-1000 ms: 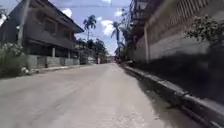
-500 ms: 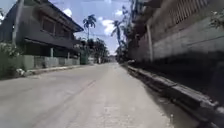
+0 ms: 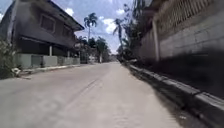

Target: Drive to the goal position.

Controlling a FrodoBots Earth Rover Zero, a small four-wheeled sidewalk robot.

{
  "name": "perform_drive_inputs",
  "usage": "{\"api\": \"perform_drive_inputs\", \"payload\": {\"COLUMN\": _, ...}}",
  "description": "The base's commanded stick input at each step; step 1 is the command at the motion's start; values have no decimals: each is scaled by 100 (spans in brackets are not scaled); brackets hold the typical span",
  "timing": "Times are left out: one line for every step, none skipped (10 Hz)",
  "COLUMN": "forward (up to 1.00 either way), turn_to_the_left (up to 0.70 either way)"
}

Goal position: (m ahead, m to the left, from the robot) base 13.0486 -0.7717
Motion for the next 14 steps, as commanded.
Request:
{"api": "perform_drive_inputs", "payload": {"forward": 100, "turn_to_the_left": 0}}
{"api": "perform_drive_inputs", "payload": {"forward": 100, "turn_to_the_left": 0}}
{"api": "perform_drive_inputs", "payload": {"forward": 100, "turn_to_the_left": 0}}
{"api": "perform_drive_inputs", "payload": {"forward": 100, "turn_to_the_left": 0}}
{"api": "perform_drive_inputs", "payload": {"forward": 100, "turn_to_the_left": 0}}
{"api": "perform_drive_inputs", "payload": {"forward": 100, "turn_to_the_left": 0}}
{"api": "perform_drive_inputs", "payload": {"forward": 100, "turn_to_the_left": 0}}
{"api": "perform_drive_inputs", "payload": {"forward": 100, "turn_to_the_left": 0}}
{"api": "perform_drive_inputs", "payload": {"forward": 100, "turn_to_the_left": 0}}
{"api": "perform_drive_inputs", "payload": {"forward": 100, "turn_to_the_left": 0}}
{"api": "perform_drive_inputs", "payload": {"forward": 100, "turn_to_the_left": 0}}
{"api": "perform_drive_inputs", "payload": {"forward": 100, "turn_to_the_left": 0}}
{"api": "perform_drive_inputs", "payload": {"forward": 100, "turn_to_the_left": -16}}
{"api": "perform_drive_inputs", "payload": {"forward": 100, "turn_to_the_left": -31}}
